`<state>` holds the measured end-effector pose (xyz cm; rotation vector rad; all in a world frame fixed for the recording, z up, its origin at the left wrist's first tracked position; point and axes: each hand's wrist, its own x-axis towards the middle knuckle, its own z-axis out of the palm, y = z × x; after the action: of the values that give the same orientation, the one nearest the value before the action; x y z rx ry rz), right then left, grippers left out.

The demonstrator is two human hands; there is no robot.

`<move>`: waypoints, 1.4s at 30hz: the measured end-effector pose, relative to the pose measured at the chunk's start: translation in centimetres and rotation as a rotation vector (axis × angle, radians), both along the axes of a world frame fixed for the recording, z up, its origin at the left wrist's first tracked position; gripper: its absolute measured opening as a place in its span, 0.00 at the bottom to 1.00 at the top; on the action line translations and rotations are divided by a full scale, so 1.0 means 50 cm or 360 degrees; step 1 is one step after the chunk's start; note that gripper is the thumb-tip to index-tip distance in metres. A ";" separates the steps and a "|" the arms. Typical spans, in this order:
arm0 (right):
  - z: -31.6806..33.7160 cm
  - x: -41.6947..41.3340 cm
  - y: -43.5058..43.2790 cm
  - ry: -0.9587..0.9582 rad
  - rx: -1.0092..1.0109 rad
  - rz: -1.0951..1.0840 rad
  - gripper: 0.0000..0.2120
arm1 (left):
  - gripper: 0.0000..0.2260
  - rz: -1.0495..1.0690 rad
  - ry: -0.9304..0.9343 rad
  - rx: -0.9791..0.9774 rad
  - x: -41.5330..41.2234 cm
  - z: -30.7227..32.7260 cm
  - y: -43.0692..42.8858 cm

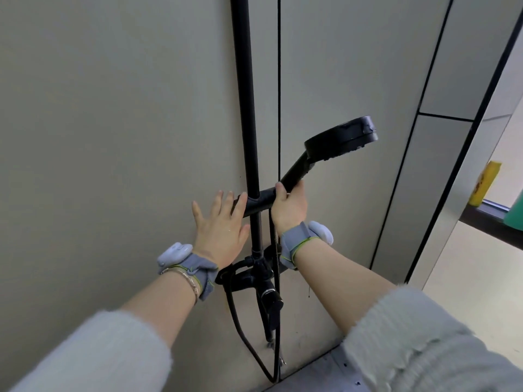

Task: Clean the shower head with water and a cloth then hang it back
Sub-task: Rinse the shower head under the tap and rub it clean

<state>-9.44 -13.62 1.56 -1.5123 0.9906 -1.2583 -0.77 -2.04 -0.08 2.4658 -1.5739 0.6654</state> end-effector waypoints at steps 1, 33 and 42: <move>0.006 -0.001 -0.003 -0.0020 -0.0002 -0.0012 0.05 | 0.28 -0.0001 0.0000 0.0006 0.000 0.002 0.001; -0.425 -0.341 -0.009 0.0174 0.0980 0.0087 0.05 | 0.24 -0.0396 0.1040 0.0822 -0.306 -0.372 -0.082; -0.732 -0.290 0.062 0.0301 0.1369 0.0620 0.07 | 0.15 0.0061 0.1846 0.0708 -0.314 -0.648 -0.040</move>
<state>-23.96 -10.50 -35.03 -1.0572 1.0920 -0.3215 -16.48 -4.04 -32.48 2.3078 -1.1908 -1.0626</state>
